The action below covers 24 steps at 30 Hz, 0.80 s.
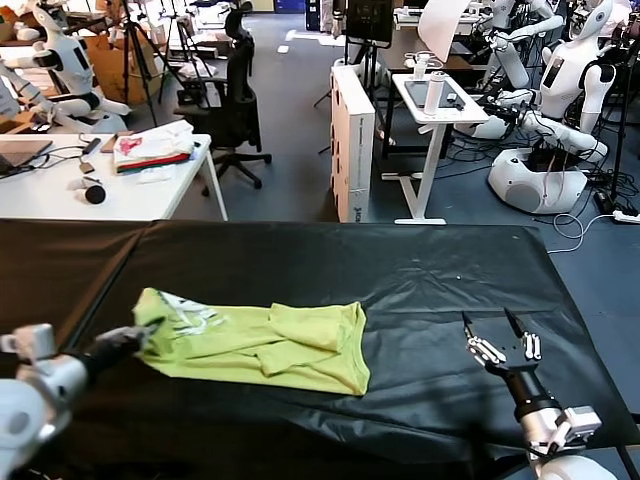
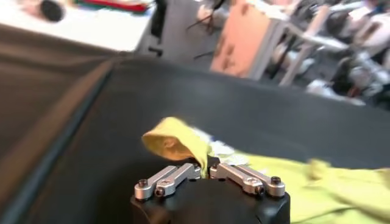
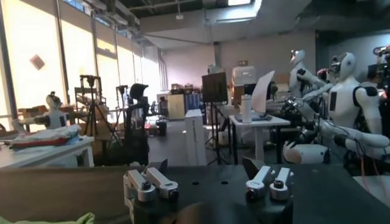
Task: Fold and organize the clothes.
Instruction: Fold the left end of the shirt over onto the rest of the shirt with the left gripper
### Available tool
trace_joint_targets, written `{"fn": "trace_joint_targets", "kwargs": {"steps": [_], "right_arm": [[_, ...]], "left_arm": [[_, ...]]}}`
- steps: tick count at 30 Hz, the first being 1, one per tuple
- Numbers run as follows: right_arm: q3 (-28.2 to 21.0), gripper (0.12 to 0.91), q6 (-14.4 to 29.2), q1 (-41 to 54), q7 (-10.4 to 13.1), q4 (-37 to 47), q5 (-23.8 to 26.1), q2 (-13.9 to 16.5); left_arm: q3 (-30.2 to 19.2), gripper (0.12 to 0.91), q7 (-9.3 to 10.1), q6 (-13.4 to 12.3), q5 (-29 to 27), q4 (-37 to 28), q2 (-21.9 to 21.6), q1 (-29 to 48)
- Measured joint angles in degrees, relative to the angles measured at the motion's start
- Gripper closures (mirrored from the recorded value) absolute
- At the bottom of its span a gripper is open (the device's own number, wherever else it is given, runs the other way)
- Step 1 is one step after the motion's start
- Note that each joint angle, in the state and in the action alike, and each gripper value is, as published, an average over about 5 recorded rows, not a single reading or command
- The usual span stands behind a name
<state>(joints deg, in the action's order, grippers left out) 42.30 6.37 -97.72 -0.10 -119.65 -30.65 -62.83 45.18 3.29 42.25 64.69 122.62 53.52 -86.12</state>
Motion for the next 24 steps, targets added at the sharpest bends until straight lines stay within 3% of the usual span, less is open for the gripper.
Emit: {"fn": "trace_joint_targets", "kwargs": {"steps": [11, 16, 24], "right_arm": [[2.7, 0.118, 0.6, -3.6, -0.5, -1.3, 3.4, -3.9], [2.9, 0.118, 0.6, -3.8, -0.5, -1.4, 3.9, -5.2], [2.0, 0.118, 0.5, -3.5, -0.5, -1.0, 4.6, -6.2]], "left_arm": [[-18.8, 0.850, 1.90, 0.0, -2.1, -1.2, 11.3, 7.5], [-22.8, 0.850, 2.25, -0.1, -2.7, -2.4, 14.3, 10.0], [-25.1, 0.850, 2.73, -0.1, -3.3, -4.3, 18.1, 12.6]]}}
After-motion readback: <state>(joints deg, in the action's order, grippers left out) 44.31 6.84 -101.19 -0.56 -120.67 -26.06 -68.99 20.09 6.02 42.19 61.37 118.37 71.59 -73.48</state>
